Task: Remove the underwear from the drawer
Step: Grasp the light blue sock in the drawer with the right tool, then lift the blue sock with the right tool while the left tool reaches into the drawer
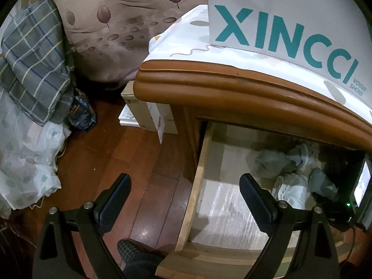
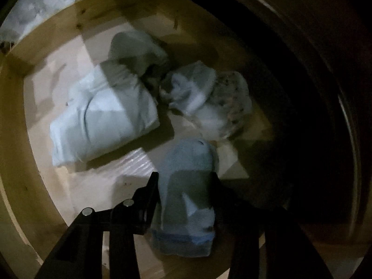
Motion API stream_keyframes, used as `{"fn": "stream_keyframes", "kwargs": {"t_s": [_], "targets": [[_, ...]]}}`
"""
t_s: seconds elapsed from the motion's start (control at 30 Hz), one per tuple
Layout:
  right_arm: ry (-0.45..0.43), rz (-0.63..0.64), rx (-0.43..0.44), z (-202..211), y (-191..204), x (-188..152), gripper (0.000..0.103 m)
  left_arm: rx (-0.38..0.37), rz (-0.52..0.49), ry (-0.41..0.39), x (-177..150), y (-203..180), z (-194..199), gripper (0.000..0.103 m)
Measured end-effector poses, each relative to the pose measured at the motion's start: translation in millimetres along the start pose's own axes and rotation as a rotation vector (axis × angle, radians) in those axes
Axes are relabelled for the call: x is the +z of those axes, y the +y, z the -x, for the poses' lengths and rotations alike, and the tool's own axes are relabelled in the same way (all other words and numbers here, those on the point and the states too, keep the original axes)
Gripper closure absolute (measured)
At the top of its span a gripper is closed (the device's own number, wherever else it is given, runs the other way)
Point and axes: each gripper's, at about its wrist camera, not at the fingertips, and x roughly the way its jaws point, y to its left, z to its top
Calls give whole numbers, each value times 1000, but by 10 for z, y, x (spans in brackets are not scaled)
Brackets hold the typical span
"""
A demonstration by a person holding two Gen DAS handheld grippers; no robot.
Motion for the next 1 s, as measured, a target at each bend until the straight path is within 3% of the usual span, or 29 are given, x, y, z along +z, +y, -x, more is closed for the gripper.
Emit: {"fn": "stream_keyframes", "kwargs": {"t_s": [0.03, 0.23, 0.37, 0.53, 0.67, 0.73, 0.83, 0.9, 1.0], "targets": [[7, 6, -3, -37, 19, 14, 52, 2, -4, 2, -2, -10, -8, 10], [5, -38, 29, -89, -26, -160, 51, -28, -4, 28, 6, -82, -72, 10], [22, -59, 41, -127, -11, -204, 62, -33, -45, 44, -27, -207, -122, 10], [9, -51, 20, 111, 9, -219, 65, -91, -93, 93, -89, -400, -208, 10], [-80, -103, 45, 603, -14, -326, 65, -187, -115, 176, -172, -537, -298, 10], [-136, -168, 60, 848, -4, -415, 65, -199, -141, 189, -215, -629, -322, 10], [-245, -319, 87, 1247, -47, -469, 65, -214, -175, 207, -270, -762, -350, 10], [-347, -500, 129, 1506, -185, -586, 65, -216, -197, 207, -293, -834, -352, 10], [-446, -675, 109, 1748, -303, -643, 65, -241, -207, 258, -298, -956, -406, 10]]}}
